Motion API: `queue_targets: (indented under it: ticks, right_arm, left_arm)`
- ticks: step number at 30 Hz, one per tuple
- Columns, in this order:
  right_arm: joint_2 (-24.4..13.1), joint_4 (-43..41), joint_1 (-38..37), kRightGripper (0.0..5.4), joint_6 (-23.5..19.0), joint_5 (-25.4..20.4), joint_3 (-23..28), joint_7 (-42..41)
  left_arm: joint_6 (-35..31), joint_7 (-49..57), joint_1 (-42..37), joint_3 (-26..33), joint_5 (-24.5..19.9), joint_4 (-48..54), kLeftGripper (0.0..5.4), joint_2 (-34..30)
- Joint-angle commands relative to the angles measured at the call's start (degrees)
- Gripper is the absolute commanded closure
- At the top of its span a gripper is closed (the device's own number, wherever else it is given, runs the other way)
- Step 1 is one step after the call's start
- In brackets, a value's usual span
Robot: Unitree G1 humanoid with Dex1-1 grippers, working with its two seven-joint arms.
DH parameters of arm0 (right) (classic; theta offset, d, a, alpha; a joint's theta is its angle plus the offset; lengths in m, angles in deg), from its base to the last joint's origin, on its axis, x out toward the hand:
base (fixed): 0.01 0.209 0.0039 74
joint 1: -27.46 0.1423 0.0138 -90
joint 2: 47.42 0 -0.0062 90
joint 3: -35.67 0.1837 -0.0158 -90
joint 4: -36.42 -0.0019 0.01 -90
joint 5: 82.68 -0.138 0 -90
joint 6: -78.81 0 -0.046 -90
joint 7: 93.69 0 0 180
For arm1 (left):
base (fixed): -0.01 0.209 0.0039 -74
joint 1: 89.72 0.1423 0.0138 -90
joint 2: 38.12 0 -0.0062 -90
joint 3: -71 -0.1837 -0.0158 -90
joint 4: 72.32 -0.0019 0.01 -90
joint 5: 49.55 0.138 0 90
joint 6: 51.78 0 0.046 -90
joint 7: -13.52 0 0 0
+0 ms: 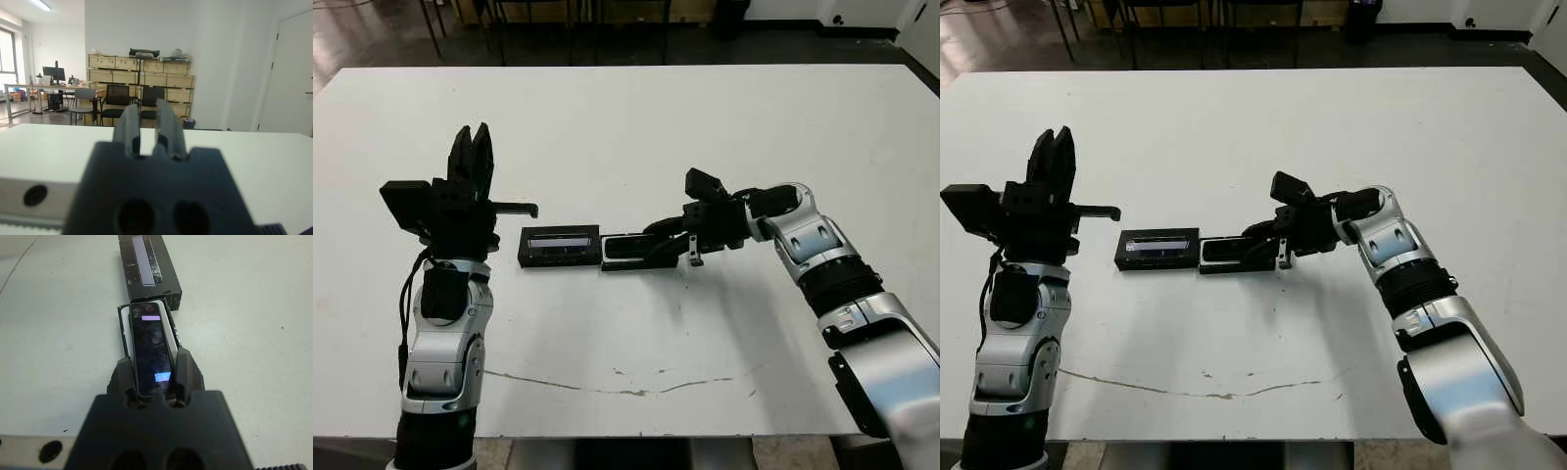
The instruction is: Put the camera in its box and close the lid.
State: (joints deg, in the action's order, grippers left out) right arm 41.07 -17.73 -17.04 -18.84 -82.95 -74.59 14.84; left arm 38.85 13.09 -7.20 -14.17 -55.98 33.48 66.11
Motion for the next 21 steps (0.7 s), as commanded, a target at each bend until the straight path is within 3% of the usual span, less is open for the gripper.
queue_targets:
  ticks: [1,11,14,21]
  right_arm:
    - [0.7,-1.1,-0.4,5.31,-0.2,1.8,-1.8,0.5]
    - [0.5,-3.7,-0.6,5.31,-2.8,3.4,-3.0,0.7]
    - [-0.8,-5.3,-0.4,4.78,-1.6,4.3,-3.9,-0.3]
    - [-3.8,-8.1,-0.2,3.27,8.7,9.6,-4.6,4.9]
  left_arm:
    - [-0.2,0.2,0.9,-0.1,0.5,-0.5,5.40,0.1]
    - [0.4,0.2,0.9,-0.1,0.2,-0.9,5.40,0.1]
    - [-0.1,0.2,0.9,0.0,-0.3,-0.7,5.40,0.2]
    - [0.2,0.2,0.7,0.1,0.0,-0.9,5.40,0.1]
